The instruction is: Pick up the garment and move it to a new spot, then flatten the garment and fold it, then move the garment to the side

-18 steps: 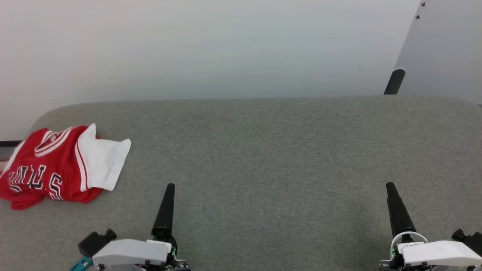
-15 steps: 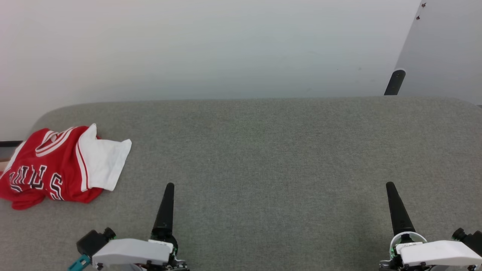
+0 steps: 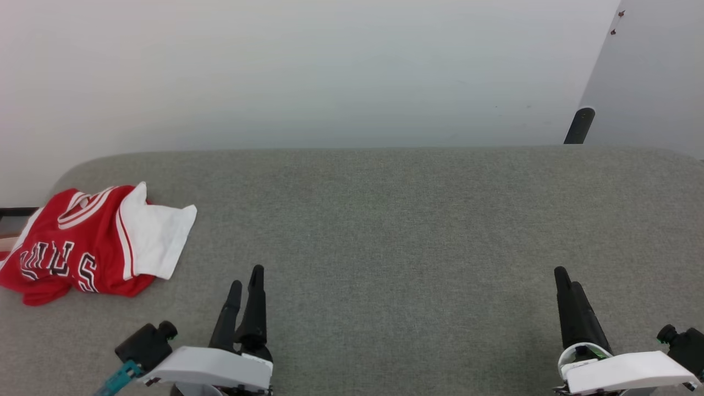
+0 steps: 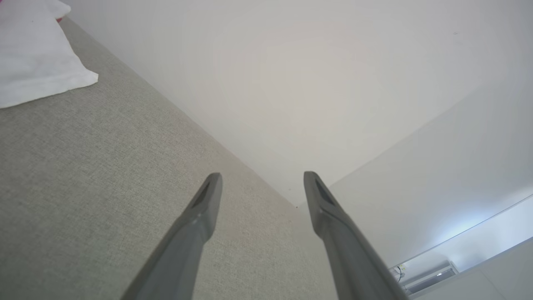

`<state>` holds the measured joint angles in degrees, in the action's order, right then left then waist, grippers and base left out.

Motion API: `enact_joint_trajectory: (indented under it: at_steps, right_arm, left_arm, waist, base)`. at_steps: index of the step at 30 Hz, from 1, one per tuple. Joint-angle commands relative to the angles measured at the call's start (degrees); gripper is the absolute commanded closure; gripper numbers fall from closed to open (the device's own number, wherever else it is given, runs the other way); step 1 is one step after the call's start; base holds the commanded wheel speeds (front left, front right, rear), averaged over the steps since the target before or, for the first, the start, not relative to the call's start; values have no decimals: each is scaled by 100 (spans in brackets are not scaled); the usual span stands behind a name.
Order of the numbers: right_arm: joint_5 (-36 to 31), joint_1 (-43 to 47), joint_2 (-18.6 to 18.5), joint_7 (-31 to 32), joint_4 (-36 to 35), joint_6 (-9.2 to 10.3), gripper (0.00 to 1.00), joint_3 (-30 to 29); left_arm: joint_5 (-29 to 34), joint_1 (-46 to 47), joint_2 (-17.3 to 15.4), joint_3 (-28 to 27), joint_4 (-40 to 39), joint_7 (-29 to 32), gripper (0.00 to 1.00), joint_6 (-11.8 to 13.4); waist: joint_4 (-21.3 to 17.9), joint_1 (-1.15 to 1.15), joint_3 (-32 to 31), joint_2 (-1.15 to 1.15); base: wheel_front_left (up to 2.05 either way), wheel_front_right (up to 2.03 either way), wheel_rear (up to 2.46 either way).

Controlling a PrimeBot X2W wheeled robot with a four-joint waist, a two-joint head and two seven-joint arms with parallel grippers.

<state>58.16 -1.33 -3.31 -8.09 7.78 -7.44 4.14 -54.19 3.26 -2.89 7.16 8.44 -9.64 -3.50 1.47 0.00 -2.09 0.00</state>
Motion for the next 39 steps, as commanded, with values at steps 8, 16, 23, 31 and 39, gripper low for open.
enact_joint_trajectory:
  at_steps: [8,16,23,31,39]
  right_arm:
    - [-1271,90,26,-27,-137,-5,0,-4]
    - [-2397,161,41,-56,-195,-6,0,-13]
    - [-3218,193,48,-75,-258,-5,0,-64]
    - [-3694,255,47,-136,-340,-6,0,-91]
    - [-4048,293,46,-206,-380,-6,0,-163]
  left_arm:
    - [1513,-11,-5,82,-135,-130,0,99]
    - [2737,-39,-33,146,-144,-230,0,95]
    - [3521,-66,-58,139,-168,-316,0,149]
    - [4024,-79,-50,69,-194,-404,0,68]
    - [4307,-100,-33,-11,-163,-484,0,6]
  waist:
    - [21,0,-37,0]
    - [30,0,-59,0]
    - [44,0,-75,0]
    - [70,0,-75,0]
    - [77,0,-89,0]
  base:
    - [0,0,0]
    - [0,0,0]
    - [0,0,0]
    - [0,0,0]
    - [0,0,0]
